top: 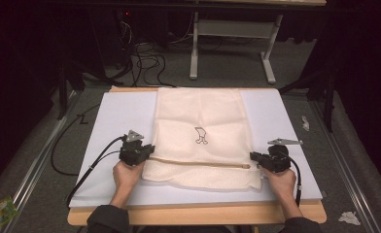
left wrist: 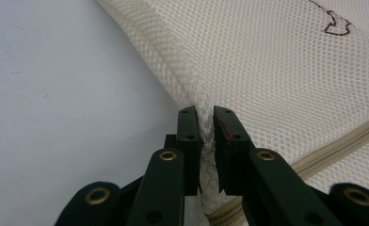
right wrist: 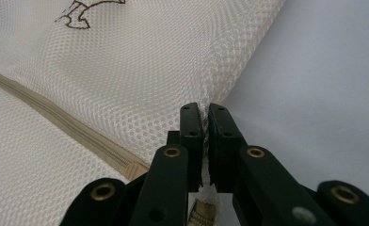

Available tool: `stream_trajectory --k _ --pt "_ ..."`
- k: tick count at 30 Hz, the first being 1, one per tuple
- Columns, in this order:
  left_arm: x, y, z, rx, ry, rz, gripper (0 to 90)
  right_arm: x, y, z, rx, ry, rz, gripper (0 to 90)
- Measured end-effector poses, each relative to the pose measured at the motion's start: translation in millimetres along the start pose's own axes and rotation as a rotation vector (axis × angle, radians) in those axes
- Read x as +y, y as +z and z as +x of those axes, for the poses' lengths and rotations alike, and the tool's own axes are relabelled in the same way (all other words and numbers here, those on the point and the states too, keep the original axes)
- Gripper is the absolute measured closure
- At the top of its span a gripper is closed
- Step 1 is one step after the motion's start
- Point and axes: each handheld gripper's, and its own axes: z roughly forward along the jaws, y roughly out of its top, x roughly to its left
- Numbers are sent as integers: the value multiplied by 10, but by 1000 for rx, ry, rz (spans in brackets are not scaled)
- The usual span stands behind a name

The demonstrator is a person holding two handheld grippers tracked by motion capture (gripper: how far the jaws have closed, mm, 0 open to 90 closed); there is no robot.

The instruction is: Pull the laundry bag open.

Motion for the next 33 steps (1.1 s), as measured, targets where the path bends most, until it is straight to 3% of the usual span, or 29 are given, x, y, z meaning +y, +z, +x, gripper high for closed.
stream_trajectory --k 4,8,9,14,22,33 --pt "-7 -30 1 14 14 -15 757 -12 20 -4 -2 8 2 857" --pt "-40 -77 -4 21 11 -47 625 -24 31 -18 0 16 4 831" --pt "-50 -81 -5 24 9 -48 571 -27 34 -24 0 24 3 791" --pt "-98 -64 -28 16 18 -43 513 -35 47 -34 3 45 6 676" --pt "-162 37 -81 19 22 -15 460 -54 66 -33 18 86 51 534" --pt "-231 119 -104 37 25 5 439 -44 41 -28 36 119 88 514"
